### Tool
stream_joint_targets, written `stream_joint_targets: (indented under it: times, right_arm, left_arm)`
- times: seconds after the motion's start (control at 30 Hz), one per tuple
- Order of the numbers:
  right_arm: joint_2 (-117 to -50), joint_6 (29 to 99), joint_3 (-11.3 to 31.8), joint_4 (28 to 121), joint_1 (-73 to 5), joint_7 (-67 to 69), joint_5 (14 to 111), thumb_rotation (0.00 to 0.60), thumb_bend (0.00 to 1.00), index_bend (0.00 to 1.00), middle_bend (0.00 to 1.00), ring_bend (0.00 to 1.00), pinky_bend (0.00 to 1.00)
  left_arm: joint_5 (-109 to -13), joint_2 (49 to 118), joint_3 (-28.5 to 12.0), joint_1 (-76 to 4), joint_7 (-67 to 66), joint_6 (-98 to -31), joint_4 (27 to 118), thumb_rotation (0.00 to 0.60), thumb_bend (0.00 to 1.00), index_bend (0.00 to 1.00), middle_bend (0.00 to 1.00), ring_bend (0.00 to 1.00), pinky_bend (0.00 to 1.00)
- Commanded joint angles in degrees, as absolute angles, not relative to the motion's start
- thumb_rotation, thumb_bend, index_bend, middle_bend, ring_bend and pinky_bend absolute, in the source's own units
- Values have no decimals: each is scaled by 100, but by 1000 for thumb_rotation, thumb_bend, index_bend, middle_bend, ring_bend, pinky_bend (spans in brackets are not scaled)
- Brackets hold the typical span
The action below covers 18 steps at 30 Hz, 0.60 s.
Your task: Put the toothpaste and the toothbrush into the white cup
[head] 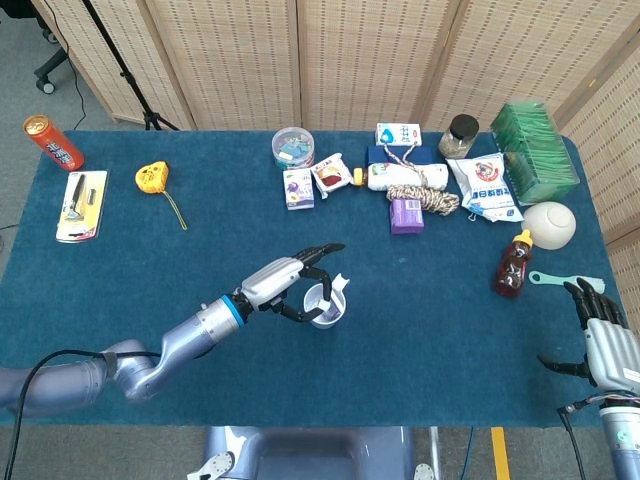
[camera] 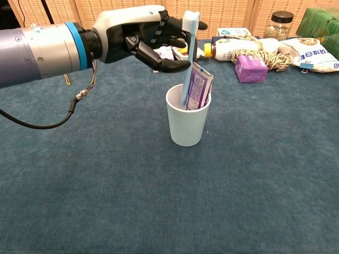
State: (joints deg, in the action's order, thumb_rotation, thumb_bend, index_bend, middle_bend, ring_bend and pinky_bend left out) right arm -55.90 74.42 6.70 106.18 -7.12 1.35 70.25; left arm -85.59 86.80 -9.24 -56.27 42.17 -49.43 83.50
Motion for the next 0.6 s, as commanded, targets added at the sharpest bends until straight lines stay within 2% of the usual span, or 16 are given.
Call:
stream_joint_targets:
  times: [0.03, 0.2, 0.43, 0.6]
  right_arm:
    - [-5594, 7411, 667, 10613, -725, 131, 7008, 600, 0, 0, 0, 0, 0]
    - [-5603, 7398, 672, 10610, -738, 112, 6984, 600, 0, 0, 0, 0, 0]
    - [-5622, 7380, 664, 10614, -755, 60, 6971, 600, 0, 0, 0, 0, 0]
    - [-5616, 7420, 658, 10635, -737, 61, 6991, 600, 0, 0, 0, 0, 0]
  left_arm:
    - [-8408, 8942, -932, -5675, 4240, -4832, 8048, 600, 396, 557, 0, 0, 0]
    - [-8399, 9045, -944, -5679, 4315, -4836, 7888, 600, 394, 524, 0, 0, 0]
    - [-8491, 9007, -894, -5694, 4381, -4808, 7883, 600, 392, 349, 0, 0, 0]
    - [-8653, 8898, -855, -5641, 4569, -4977, 7998, 600, 389, 293, 0, 0, 0]
